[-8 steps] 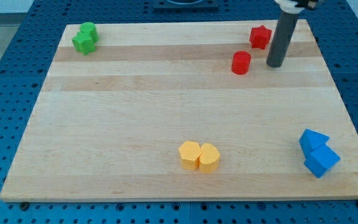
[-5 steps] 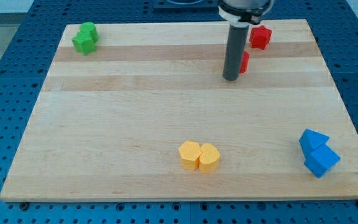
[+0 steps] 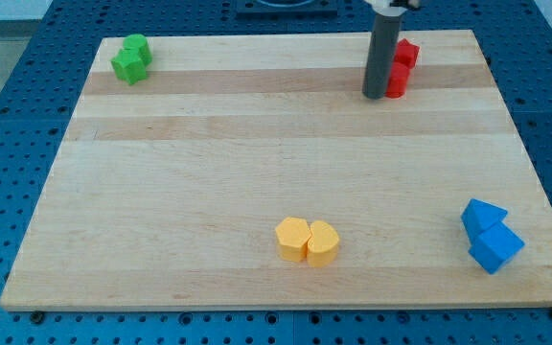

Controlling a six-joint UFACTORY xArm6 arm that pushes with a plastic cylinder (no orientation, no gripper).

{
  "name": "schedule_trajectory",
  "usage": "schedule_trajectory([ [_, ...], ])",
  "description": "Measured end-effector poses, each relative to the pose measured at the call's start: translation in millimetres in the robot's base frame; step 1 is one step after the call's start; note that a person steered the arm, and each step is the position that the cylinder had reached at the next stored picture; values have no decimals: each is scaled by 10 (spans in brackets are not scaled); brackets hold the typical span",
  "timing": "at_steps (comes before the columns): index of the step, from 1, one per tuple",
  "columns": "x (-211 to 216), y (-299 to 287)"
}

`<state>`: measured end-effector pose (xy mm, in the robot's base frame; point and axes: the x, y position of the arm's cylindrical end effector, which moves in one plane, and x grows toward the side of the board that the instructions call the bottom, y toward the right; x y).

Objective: Push the red circle closer to the red star

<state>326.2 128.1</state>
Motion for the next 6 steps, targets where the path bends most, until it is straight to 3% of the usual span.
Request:
schedule_trajectory([
  [6,-66,292],
])
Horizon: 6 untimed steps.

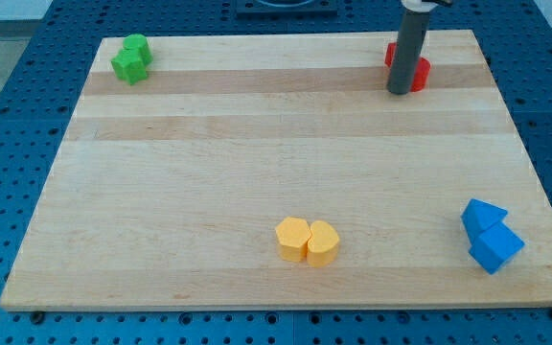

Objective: Push the red circle closer to the red star

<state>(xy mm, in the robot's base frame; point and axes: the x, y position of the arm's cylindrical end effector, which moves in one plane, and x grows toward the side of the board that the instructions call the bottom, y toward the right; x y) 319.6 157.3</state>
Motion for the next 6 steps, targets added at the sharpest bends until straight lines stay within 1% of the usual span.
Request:
schedule_trajectory([
  [3,-160,154],
  [6,-152,157],
])
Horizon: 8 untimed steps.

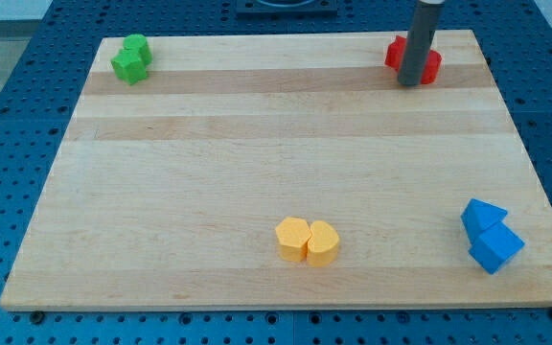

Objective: Push the red circle closer to the red star

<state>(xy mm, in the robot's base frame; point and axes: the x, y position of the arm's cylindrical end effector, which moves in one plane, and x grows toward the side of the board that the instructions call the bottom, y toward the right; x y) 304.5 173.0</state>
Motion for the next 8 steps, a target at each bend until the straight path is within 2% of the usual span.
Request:
schedule_trajectory([
  [3,2,337],
  [6,-16,-389],
  [8,-571,-423],
])
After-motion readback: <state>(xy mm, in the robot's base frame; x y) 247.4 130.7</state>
